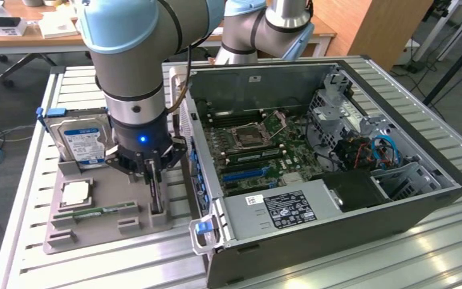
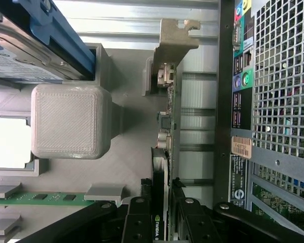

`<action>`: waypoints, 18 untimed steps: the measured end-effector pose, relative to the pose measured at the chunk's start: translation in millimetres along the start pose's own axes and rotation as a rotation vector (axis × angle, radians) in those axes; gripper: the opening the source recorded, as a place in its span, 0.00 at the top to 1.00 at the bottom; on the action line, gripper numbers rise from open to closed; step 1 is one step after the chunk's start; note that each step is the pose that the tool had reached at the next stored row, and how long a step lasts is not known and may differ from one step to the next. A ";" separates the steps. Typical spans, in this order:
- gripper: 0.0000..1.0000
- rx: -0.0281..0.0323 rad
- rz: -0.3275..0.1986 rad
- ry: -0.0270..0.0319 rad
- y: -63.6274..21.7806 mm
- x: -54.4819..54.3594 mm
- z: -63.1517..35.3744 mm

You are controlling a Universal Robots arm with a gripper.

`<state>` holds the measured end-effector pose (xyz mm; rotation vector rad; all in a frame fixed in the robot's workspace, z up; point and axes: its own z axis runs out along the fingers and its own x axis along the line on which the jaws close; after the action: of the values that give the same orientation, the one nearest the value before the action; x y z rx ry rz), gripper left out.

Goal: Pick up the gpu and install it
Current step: 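Pick up the gpu and move the gpu toward the slot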

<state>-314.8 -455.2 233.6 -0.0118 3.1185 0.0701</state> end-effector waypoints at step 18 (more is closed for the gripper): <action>0.74 -0.0001 -0.006 0.0005 1.1 -0.7 -24.3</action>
<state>-314.6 -455.2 257.9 -0.0208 3.1188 0.0701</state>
